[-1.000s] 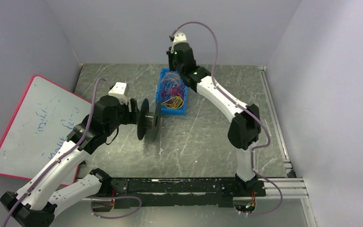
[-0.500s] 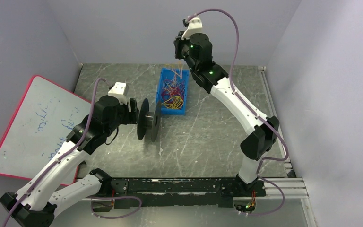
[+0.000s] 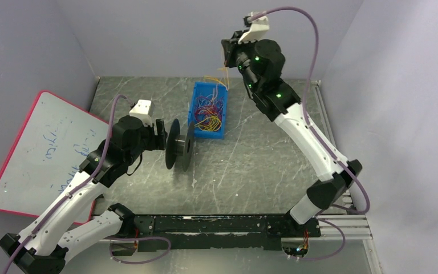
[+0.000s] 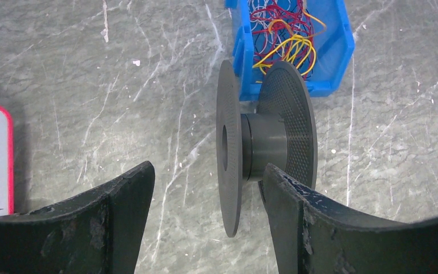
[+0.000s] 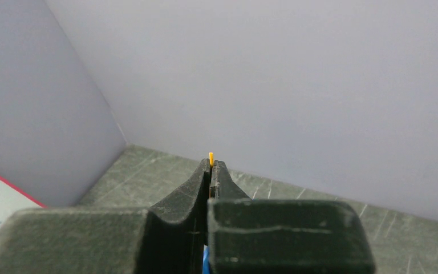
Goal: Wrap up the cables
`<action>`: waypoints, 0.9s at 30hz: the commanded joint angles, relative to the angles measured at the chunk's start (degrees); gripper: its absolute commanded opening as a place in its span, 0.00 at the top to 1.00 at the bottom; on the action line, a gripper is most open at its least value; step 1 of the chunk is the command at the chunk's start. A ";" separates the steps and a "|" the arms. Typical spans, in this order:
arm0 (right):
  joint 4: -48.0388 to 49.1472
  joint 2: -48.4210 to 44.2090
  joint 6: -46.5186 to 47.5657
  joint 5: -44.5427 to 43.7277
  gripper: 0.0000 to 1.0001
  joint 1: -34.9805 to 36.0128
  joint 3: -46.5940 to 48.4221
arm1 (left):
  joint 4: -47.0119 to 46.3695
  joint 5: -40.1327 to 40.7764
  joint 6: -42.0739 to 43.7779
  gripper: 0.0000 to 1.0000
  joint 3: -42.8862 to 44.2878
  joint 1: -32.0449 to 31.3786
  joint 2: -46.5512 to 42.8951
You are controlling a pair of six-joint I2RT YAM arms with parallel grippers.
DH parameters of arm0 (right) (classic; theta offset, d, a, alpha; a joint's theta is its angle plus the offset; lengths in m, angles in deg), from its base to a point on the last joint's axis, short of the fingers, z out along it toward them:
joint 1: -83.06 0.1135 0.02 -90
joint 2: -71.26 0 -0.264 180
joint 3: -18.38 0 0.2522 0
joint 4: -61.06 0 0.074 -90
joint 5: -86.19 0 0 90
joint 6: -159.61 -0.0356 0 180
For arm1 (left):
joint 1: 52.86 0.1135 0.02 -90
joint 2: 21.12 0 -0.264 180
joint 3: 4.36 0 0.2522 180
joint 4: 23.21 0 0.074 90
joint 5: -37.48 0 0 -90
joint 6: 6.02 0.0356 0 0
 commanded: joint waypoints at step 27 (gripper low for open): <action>-13.66 -33.24 -4.66 13.77 1.00 0.10 -11.93 | -5.18 -30.77 -1.32 0.18 20.95 0.17 2.52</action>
